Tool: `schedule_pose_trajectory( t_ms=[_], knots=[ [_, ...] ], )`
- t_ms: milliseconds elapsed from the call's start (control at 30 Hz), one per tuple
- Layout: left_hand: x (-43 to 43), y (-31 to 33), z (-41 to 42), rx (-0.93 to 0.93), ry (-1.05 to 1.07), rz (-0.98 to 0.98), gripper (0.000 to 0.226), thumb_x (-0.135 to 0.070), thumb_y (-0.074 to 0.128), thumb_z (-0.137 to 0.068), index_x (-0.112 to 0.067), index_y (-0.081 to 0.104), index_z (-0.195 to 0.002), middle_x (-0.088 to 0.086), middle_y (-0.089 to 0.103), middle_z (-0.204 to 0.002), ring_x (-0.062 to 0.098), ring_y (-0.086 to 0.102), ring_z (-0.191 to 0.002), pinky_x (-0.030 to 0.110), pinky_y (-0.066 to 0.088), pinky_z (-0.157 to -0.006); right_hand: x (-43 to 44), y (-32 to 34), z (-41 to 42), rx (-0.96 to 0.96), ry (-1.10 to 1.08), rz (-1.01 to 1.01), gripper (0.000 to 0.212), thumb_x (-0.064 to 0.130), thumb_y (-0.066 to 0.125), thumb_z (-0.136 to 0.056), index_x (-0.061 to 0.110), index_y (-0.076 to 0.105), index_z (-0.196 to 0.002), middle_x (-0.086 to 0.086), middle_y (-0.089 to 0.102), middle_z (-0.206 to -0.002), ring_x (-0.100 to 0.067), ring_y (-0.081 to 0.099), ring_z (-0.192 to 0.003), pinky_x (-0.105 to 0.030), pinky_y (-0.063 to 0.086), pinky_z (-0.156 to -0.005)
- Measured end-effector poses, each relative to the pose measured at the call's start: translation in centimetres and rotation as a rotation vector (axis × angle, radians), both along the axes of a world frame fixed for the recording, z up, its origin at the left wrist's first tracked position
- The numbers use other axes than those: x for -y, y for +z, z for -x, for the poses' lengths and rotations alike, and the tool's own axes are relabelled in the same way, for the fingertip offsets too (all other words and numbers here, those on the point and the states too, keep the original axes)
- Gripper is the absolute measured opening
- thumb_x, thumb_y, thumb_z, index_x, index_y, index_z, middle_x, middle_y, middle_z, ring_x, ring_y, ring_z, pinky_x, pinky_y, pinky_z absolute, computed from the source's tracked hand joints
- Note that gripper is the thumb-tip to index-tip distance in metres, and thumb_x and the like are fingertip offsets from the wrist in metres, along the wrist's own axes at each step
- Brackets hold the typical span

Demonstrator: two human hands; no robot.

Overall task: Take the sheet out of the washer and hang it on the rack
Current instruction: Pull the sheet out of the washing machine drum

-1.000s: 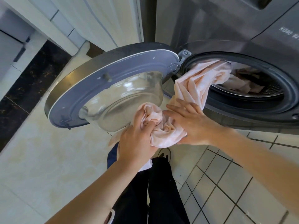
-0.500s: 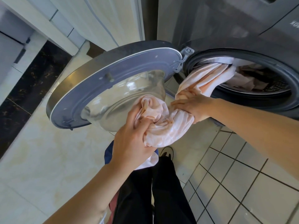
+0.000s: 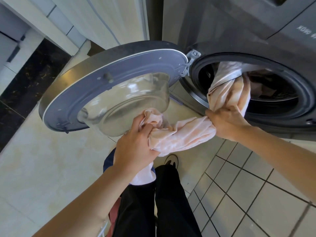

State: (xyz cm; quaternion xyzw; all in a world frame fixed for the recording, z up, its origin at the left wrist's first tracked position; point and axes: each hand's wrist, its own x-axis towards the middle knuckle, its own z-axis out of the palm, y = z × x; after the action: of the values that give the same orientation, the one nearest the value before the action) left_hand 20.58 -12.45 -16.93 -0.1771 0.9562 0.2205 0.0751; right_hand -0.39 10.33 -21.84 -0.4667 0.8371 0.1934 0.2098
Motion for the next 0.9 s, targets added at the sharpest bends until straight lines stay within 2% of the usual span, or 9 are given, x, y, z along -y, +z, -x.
schedule_pose_trajectory(
  t_ms=[100,233,300,367,533,633,767,833,900],
  knots=[
    [-0.5,-0.7,0.1,0.150,0.009,0.078,0.046,-0.043,0.074,-0.062,-0.025,0.061,-0.103,-0.002,0.039,-0.138,0.024,0.059,-0.058,0.027,0.040,-0.049,-0.7,1.4,-1.8,-0.008,-0.097,-0.020,0.042,0.029,0.058,-0.079,0.020,0.037,-0.115,-0.001,0.063,-0.088,-0.026,0.058,-0.090,-0.037,0.045,-0.079],
    [-1.0,-2.0,0.3,0.365,0.037,0.128,0.055,-0.042,0.070,-0.068,-0.027,0.054,-0.119,-0.001,0.028,-0.139,0.021,0.045,-0.060,0.029,0.036,-0.055,-0.7,3.5,-3.8,0.322,-0.326,0.109,0.056,0.025,0.060,-0.074,0.024,0.027,-0.118,0.002,0.054,-0.107,-0.025,0.043,-0.112,-0.044,0.036,-0.094],
    [-1.1,-2.5,0.6,0.445,0.079,0.122,0.057,-0.040,0.069,-0.071,-0.028,0.049,-0.124,0.001,0.028,-0.137,0.024,0.043,-0.063,0.031,0.036,-0.057,-0.5,5.0,-4.8,0.478,-0.415,0.239,0.062,0.023,0.061,-0.071,0.029,0.024,-0.120,0.007,0.045,-0.107,-0.019,0.036,-0.111,-0.042,0.029,-0.100],
    [-1.1,-2.7,0.8,0.499,0.116,0.099,0.059,-0.042,0.069,-0.073,-0.027,0.047,-0.126,0.003,0.028,-0.134,0.027,0.045,-0.066,0.032,0.037,-0.060,0.0,6.6,-5.8,0.534,-0.442,0.351,0.059,0.023,0.061,-0.071,0.032,0.026,-0.119,0.011,0.041,-0.100,-0.012,0.033,-0.100,-0.039,0.028,-0.099],
    [-0.7,-2.8,1.5,0.522,0.190,0.011,0.068,-0.046,0.072,-0.071,-0.031,0.044,-0.132,0.003,0.029,-0.132,0.030,0.052,-0.074,0.032,0.040,-0.066,1.7,8.6,-8.1,0.405,-0.372,0.475,0.046,0.022,0.064,-0.073,0.020,0.044,-0.114,0.004,0.059,-0.087,-0.023,0.055,-0.091,-0.040,0.042,-0.087],
    [-0.4,-2.4,2.0,0.510,0.254,-0.082,0.079,-0.052,0.077,-0.066,-0.037,0.041,-0.135,0.000,0.030,-0.134,0.034,0.061,-0.090,0.032,0.041,-0.069,2.8,8.7,-9.3,0.355,-0.400,0.550,0.042,0.016,0.067,-0.070,0.014,0.054,-0.110,0.000,0.063,-0.084,-0.026,0.058,-0.088,-0.040,0.043,-0.083],
    [-0.6,-1.5,2.8,0.471,0.339,-0.267,0.080,-0.053,0.070,-0.061,-0.041,0.038,-0.134,-0.003,0.025,-0.136,0.030,0.059,-0.097,0.033,0.043,-0.075,4.0,8.2,-10.6,0.289,-0.426,0.632,0.049,0.013,0.077,-0.064,0.009,0.060,-0.109,-0.003,0.065,-0.085,-0.031,0.060,-0.088,-0.043,0.046,-0.082],
    [-1.1,-1.1,3.1,0.473,0.379,-0.373,0.087,-0.053,0.064,-0.059,-0.039,0.032,-0.138,-0.013,0.017,-0.136,0.029,0.057,-0.100,0.034,0.043,-0.079,4.5,7.9,-11.1,0.261,-0.416,0.648,0.049,0.011,0.081,-0.061,0.009,0.061,-0.106,-0.002,0.063,-0.083,-0.031,0.060,-0.086,-0.044,0.048,-0.080],
    [-1.4,-0.7,3.3,0.453,0.429,-0.495,0.091,-0.055,0.058,-0.054,-0.040,0.030,-0.140,-0.026,0.017,-0.116,0.027,0.055,-0.105,0.039,0.047,-0.088,4.7,7.7,-11.4,0.253,-0.411,0.671,0.050,0.008,0.082,-0.058,0.009,0.060,-0.103,-0.002,0.062,-0.085,-0.030,0.059,-0.085,-0.045,0.048,-0.079]
  ],
)
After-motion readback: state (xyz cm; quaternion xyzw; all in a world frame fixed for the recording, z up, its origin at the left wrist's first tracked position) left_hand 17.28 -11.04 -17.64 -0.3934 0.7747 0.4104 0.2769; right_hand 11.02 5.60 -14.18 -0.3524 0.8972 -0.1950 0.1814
